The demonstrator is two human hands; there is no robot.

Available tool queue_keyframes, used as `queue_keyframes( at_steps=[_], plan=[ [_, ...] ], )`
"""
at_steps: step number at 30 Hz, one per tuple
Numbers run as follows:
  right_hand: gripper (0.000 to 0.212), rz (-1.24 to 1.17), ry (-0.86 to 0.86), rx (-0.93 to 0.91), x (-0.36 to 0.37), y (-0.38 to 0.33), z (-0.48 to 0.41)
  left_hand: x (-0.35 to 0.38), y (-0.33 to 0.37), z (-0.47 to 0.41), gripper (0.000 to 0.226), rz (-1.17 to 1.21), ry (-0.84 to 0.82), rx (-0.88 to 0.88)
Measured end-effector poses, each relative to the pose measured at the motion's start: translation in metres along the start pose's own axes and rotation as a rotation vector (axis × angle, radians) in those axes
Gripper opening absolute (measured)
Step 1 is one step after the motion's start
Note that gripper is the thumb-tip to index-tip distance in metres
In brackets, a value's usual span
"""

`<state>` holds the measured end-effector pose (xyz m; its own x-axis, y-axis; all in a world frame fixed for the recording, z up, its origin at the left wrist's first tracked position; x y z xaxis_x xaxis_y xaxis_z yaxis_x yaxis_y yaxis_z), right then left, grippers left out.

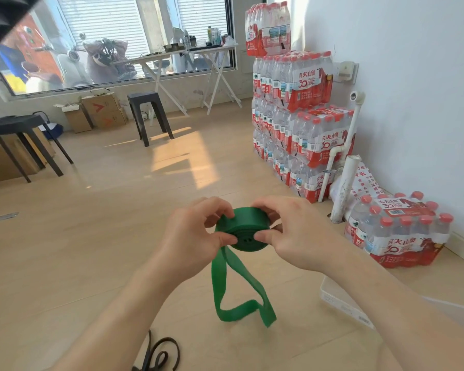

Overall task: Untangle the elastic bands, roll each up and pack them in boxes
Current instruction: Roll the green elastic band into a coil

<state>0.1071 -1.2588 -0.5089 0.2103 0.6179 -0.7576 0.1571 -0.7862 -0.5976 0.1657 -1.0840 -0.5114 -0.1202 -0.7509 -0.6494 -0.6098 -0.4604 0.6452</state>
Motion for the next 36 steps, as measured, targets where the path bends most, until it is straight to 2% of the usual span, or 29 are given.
queue_keyframes(
  at_steps=[5,10,15,18,22,25,28,33,36],
  plan=[
    [0.024,-0.041,0.01,0.027,0.0,0.003,0.0,0.003,-0.007,0.001,0.038,0.125,-0.036,-0.052],
    [0.028,-0.157,0.025,0.075,-0.007,0.006,0.0,0.004,-0.013,0.001,0.046,0.166,-0.181,-0.094],
    [0.037,-0.195,-0.046,0.08,-0.012,0.006,0.002,-0.007,-0.016,-0.002,0.046,0.022,-0.078,-0.052],
    [0.04,-0.224,-0.031,0.074,-0.012,0.005,0.003,-0.007,-0.016,-0.001,0.043,0.035,-0.128,-0.072],
    [0.038,-0.276,-0.024,0.097,-0.011,0.009,0.003,-0.005,-0.017,0.001,0.037,0.201,-0.225,-0.127],
    [0.035,-0.318,-0.019,0.101,-0.01,0.011,0.002,-0.007,-0.01,0.003,0.036,0.298,-0.195,-0.112],
    [0.035,-0.331,-0.023,0.103,-0.007,0.012,0.0,-0.001,-0.003,0.004,0.034,0.336,-0.09,-0.141],
    [0.046,-0.238,-0.169,0.083,-0.003,0.006,0.002,0.001,0.0,0.005,0.037,0.16,-0.086,-0.08],
    [0.037,-0.141,-0.186,0.04,-0.001,0.001,0.001,0.001,-0.005,0.006,0.042,-0.002,-0.133,-0.018]
  ],
)
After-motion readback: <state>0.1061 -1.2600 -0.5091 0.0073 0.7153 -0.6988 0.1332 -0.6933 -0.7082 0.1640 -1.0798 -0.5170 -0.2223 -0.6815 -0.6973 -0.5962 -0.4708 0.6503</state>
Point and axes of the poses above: each hand's wrist, its own z-axis away from the middle knuckle, its own x-axis out of the palm, y = z × x, the point moved 1 cm from there along -z, towards the middle knuckle, and after that the axes turned 3 degrees about x, right-handed, at the moved point
